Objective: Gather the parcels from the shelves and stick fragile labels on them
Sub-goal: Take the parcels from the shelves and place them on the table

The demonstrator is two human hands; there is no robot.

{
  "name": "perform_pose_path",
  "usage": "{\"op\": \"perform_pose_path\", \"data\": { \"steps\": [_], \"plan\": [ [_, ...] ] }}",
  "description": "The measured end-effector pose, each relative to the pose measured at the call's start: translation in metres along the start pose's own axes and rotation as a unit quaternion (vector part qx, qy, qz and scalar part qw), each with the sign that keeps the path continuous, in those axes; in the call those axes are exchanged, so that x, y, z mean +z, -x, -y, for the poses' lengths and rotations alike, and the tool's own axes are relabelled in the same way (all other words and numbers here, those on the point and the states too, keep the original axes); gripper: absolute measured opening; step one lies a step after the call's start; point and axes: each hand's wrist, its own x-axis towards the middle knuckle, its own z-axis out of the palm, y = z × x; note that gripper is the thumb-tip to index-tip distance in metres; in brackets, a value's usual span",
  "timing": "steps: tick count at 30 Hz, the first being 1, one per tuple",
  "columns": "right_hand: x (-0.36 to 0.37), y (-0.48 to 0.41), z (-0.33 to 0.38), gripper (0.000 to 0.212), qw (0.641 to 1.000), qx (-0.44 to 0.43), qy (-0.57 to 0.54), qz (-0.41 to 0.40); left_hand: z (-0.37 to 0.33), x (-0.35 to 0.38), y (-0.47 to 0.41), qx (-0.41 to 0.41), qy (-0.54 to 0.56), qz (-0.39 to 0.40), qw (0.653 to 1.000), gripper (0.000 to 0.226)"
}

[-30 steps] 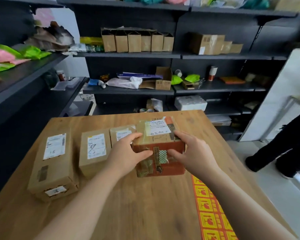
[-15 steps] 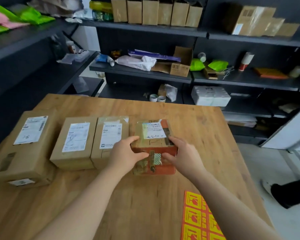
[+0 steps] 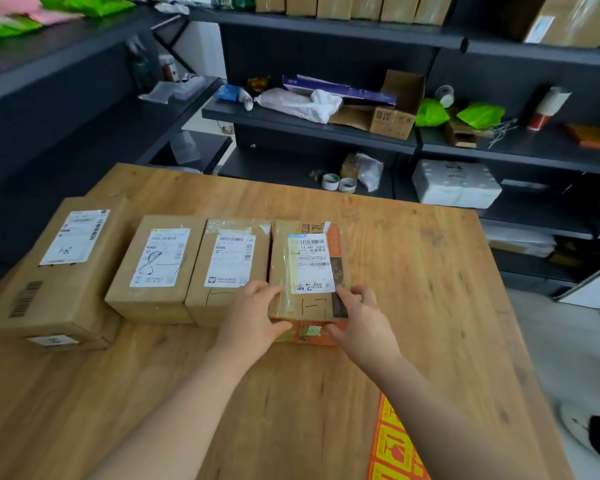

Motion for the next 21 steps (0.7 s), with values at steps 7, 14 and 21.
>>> {"op": "perform_pose_path", "data": {
  "steps": [7,14,21],
  "plan": [
    [-0.004,0.004,0.014,0.060,0.991,-0.066,0.108,-0.050,-0.001,-0.010,0.010,0.024,-0.046,0.002,0.999,0.062],
    [-0.013,0.018,0.091,0.048,0.955,-0.260,0.089,-0.109,0.007,-0.075,0.058,0.045,-0.132,-0.130,0.982,0.037],
    [0.003,0.060,0.203,0.039,0.912,-0.396,0.055,-0.091,0.043,-0.155,0.151,-0.034,-0.179,-0.226,0.957,0.032]
  ]
}}
